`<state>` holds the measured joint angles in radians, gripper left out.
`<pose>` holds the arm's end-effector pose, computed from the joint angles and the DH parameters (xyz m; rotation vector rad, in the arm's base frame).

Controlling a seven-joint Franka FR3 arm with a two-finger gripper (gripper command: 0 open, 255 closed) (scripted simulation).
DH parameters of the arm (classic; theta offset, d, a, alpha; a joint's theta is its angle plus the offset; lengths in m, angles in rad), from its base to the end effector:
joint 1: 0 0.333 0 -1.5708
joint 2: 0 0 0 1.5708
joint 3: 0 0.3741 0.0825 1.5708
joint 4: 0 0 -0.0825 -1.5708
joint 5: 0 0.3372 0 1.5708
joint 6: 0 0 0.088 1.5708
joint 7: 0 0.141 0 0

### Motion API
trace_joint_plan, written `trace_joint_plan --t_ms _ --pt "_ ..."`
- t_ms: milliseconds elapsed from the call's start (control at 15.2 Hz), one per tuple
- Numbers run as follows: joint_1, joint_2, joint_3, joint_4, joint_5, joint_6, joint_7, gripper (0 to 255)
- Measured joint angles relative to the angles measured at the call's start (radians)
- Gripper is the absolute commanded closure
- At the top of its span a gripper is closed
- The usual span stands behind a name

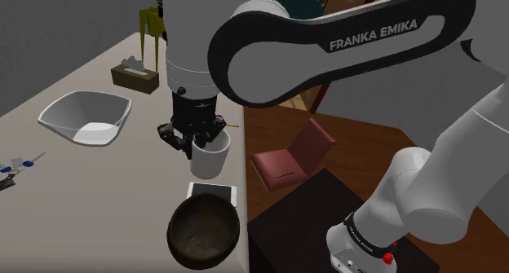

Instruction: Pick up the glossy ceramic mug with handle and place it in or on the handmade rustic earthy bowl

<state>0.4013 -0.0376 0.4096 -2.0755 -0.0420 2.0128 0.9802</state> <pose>0.3398 0.3552 0.4872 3.0775 -0.2332 0.0361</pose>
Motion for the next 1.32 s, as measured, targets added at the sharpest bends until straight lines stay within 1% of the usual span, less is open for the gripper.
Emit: trace_joint_plan --t_ms 132,330,462,1320 --pt "0.02 -0.036 0.02 -0.033 0.019 0.0 0.031 255" --pt "0.054 -0.075 0.056 -0.053 0.043 -0.018 0.087 255" --pt "0.065 -0.081 0.068 -0.076 0.048 -0.002 0.109 255" --pt "0.068 -0.003 0.083 -0.179 0.006 0.17 0.154 255"
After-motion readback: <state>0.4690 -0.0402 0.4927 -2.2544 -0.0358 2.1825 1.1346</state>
